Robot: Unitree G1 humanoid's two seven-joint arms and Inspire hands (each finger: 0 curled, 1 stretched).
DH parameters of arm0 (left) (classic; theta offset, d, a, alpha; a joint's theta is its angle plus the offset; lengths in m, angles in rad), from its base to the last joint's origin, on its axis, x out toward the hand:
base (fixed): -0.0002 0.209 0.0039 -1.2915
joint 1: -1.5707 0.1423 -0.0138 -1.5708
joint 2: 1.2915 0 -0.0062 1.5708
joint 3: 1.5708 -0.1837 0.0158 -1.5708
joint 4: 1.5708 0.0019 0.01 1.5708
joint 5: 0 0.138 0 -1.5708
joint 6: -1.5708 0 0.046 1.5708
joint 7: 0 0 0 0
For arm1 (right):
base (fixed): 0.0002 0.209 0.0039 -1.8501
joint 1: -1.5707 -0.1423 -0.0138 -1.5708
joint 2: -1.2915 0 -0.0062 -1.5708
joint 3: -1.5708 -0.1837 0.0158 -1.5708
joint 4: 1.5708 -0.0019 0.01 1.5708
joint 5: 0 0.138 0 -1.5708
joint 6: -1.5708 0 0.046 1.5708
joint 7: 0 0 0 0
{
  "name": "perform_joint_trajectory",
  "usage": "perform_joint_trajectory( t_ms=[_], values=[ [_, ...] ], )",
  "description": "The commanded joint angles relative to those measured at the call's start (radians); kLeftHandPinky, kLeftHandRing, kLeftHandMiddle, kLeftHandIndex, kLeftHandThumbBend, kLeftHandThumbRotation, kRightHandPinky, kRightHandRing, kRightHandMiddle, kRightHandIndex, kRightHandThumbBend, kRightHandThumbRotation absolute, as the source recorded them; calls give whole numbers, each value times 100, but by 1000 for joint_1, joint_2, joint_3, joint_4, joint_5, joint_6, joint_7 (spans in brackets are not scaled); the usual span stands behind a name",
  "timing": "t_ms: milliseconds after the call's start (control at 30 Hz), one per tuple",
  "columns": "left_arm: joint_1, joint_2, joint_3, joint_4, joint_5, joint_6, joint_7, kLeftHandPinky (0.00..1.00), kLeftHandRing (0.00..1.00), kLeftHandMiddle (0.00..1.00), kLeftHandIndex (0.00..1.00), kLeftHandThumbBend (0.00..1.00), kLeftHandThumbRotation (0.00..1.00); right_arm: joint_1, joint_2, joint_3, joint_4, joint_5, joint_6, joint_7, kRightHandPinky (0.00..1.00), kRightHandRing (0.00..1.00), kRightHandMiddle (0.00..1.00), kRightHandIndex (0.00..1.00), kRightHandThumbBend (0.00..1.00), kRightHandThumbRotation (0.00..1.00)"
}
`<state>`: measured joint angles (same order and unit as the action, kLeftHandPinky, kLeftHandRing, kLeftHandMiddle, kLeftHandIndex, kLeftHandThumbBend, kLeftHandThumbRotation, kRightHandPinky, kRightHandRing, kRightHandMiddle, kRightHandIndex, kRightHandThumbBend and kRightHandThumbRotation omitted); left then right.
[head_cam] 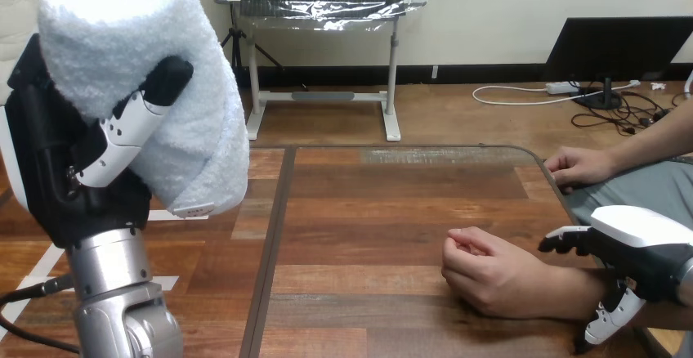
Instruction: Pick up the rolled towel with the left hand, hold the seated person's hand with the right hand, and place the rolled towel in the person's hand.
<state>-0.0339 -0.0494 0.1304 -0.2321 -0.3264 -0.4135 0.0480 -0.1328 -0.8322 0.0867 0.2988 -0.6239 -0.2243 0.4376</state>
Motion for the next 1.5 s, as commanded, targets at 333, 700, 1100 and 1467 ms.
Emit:
perform_joint_trajectory(
  t_ms=[333,700,1100,1467],
  values=[
    [-34,-7,4,-38,-10,-12,-22,20,27,33,38,59,0,-28,-9,43,2,-18,88,43,56,76,80,80,100,6],
    [-32,-5,5,-44,-14,-13,-30,20,27,33,38,56,0,-33,-15,61,13,-16,105,63,45,66,73,76,100,5],
    [-32,-6,8,-41,-10,-15,-30,19,26,33,38,55,0,-37,-13,65,21,-14,112,84,24,39,50,67,100,5],
    [-32,-7,6,-45,-21,-7,-32,19,26,33,38,55,0,-36,-5,66,29,-9,114,84,19,29,40,61,100,2]
  ],
)
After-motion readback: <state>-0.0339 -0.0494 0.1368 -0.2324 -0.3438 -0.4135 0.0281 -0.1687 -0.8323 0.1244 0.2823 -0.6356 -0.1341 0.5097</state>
